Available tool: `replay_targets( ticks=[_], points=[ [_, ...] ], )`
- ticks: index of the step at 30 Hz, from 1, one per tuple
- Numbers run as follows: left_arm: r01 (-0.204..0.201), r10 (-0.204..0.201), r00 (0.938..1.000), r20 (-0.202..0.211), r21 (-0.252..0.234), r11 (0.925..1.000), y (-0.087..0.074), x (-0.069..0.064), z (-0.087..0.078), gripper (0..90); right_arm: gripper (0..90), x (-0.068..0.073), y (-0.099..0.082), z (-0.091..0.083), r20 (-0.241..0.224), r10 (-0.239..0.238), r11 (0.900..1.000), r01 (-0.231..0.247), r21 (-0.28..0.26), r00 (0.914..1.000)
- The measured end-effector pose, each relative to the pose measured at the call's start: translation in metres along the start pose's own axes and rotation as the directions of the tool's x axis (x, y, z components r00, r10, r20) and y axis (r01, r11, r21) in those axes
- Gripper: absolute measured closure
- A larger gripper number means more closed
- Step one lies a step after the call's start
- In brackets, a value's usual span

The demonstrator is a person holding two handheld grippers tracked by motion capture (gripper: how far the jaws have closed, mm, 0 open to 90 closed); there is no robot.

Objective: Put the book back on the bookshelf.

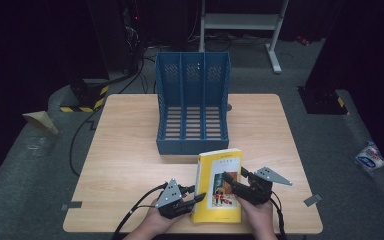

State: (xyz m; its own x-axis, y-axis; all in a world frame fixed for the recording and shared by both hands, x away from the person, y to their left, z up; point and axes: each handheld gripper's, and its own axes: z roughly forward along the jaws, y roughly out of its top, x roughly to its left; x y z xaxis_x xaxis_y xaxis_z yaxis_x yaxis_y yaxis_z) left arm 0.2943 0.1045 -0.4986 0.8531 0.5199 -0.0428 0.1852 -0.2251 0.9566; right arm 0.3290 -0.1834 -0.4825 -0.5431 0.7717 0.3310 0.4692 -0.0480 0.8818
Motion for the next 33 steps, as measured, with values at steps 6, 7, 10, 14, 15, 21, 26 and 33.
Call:
replay_targets(
  ticks=[6,7,10,14,15,21,26,33],
  points=[
    [-0.027,0.027,0.9996,-0.012,-0.008,0.9996,0.003,-0.002,-0.001,66.9,38.3,0.006,0.004,-0.007,0.017,-0.036,0.9984,0.037,-0.044,0.9992],
    [-0.032,0.032,0.9994,-0.013,-0.007,0.9994,0.004,-0.002,-0.002,67.3,39.3,0.008,0.005,-0.008,0.022,-0.045,0.9975,0.046,-0.054,0.9987],
    [-0.052,0.051,0.9985,-0.02,-0.008,0.9986,0.007,-0.005,-0.001,67.8,40.8,0.011,0.008,-0.013,0.031,-0.06,0.9944,0.063,-0.085,0.9977],
    [-0.063,0.063,0.9975,-0.032,0.0,0.998,0.008,-0.006,-0.001,68.6,42.2,0.017,0.011,-0.019,0.035,-0.089,0.9872,0.093,-0.129,0.9954],
    [-0.064,0.064,0.9974,-0.035,0.001,0.998,0.009,-0.005,-0.001,68.6,42.2,0.017,0.011,-0.019,0.035,-0.089,0.9872,0.093,-0.129,0.9954],
    [-0.051,0.051,0.9967,-0.062,0.007,0.9987,0.011,-0.001,-0.002,68.8,44.4,0.025,0.015,-0.024,0.023,-0.125,0.9758,0.127,-0.178,0.9918],
    [-0.053,0.054,0.9948,-0.086,0.005,0.9986,0.013,0.003,-0.004,69.6,44.8,0.032,0.017,-0.025,0.02,-0.144,0.9707,0.145,-0.192,0.9894],
    [-0.091,0.09,0.9912,-0.097,-0.008,0.9958,0.013,0.002,-0.005,71.0,45.0,0.034,0.017,-0.025,0.02,-0.141,0.9695,0.142,-0.2,0.9898]
  ],
)
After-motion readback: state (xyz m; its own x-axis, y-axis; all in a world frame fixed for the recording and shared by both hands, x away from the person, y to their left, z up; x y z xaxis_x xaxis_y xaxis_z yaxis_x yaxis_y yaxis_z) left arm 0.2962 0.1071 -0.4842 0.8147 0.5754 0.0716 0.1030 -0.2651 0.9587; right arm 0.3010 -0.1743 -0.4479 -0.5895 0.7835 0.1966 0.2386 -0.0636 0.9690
